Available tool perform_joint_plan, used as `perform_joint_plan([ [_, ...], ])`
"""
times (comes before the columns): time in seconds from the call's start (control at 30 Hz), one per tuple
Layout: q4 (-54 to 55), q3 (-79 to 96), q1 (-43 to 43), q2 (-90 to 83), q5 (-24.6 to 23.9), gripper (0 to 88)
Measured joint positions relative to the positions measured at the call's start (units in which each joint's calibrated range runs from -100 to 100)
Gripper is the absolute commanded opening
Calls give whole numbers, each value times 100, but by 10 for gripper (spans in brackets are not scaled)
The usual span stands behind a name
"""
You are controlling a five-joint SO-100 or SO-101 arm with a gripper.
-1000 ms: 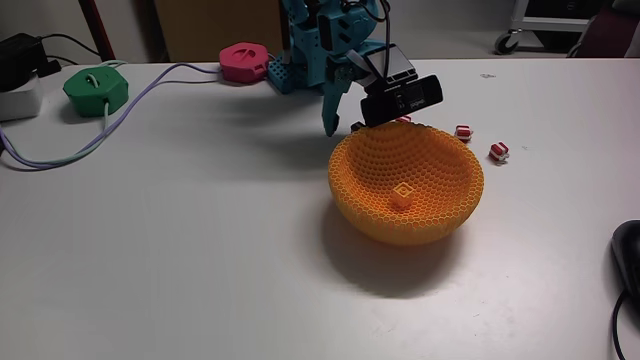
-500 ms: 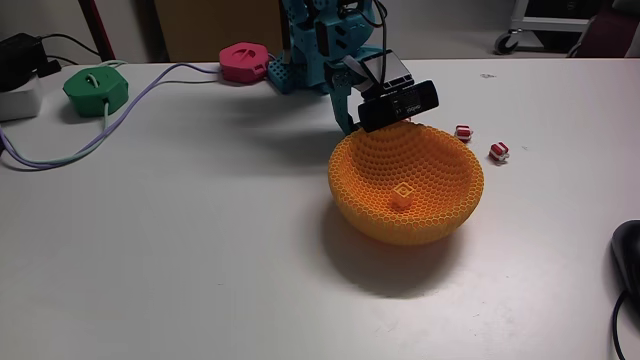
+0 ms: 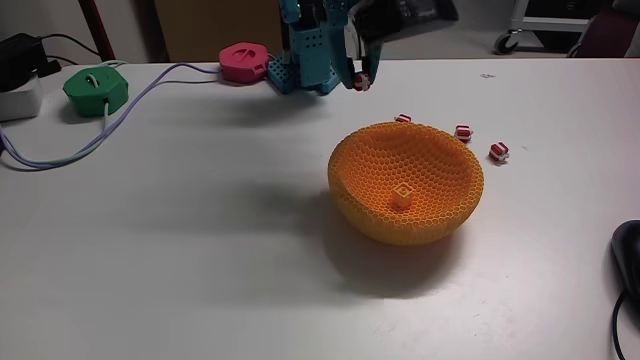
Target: Place cube pieces into the yellow basket
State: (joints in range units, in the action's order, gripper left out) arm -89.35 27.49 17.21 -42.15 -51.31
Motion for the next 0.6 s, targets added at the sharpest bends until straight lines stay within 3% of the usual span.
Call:
perform_joint_plan([
  [0.07, 998, 99, -29, 295, 34, 28],
  [0.2, 3172, 542, -58, 915, 151, 376],
  [0.27, 4215, 877, -10, 1013, 264, 454],
  [0.33, 4969, 1192, 145, 1013, 298, 479],
  [0.47, 4737, 1261, 397, 817, 200, 483],
  [0.6, 2529, 552, 899, 325, -234, 449],
])
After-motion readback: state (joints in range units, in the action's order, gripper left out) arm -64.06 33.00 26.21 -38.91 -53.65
